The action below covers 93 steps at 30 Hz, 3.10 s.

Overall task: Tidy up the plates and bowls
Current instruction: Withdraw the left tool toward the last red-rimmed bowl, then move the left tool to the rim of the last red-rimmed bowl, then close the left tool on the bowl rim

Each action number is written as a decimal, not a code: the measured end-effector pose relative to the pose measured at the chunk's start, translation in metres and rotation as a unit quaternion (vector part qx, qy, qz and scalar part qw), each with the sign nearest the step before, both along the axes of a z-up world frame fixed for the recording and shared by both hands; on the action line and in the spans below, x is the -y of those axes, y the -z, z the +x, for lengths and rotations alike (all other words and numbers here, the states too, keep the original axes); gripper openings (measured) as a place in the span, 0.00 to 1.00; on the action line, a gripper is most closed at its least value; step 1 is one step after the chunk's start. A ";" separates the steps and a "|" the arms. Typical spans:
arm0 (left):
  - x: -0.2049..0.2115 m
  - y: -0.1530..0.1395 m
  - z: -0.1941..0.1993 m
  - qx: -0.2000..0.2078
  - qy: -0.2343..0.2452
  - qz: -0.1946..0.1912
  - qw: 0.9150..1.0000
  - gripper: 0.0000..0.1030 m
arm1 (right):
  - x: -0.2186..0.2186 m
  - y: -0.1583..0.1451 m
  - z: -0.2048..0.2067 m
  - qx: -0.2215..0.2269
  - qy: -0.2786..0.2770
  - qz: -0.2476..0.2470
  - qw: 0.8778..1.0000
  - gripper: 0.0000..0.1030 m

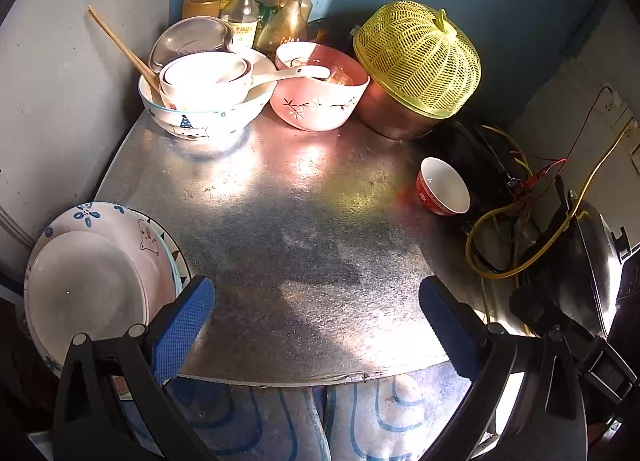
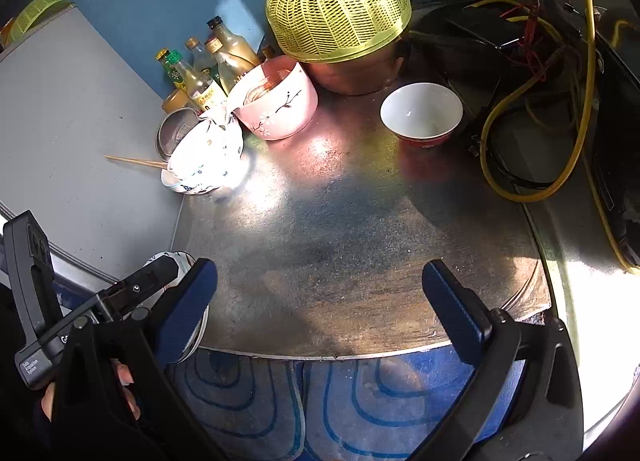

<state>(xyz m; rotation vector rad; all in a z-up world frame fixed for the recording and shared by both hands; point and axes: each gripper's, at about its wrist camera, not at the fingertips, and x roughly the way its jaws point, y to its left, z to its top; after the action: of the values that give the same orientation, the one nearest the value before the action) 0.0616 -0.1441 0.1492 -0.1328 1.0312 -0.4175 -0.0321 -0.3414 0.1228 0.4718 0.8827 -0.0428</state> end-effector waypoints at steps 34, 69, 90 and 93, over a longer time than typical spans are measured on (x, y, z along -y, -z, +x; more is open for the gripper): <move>0.142 0.043 0.099 -0.055 0.067 -0.026 0.996 0.99 | 0.118 0.013 0.087 0.014 0.052 -0.018 0.998 1.00; 0.248 0.135 0.161 -0.119 0.097 -0.061 0.986 0.15 | 0.167 0.085 0.181 -0.060 0.051 -0.066 0.995 0.36; 0.194 0.089 0.136 -0.069 0.085 -0.038 0.993 0.12 | 0.122 0.052 0.152 -0.027 0.014 -0.051 0.998 0.10; 0.177 0.077 0.126 -0.059 0.077 -0.039 0.995 0.12 | 0.105 0.043 0.149 -0.020 0.004 -0.051 0.998 0.10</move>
<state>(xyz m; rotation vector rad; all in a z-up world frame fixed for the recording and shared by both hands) 0.1877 -0.3209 0.0727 -0.1493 1.1470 -0.5955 0.1173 -0.4468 0.0796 0.3798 0.9131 -0.1053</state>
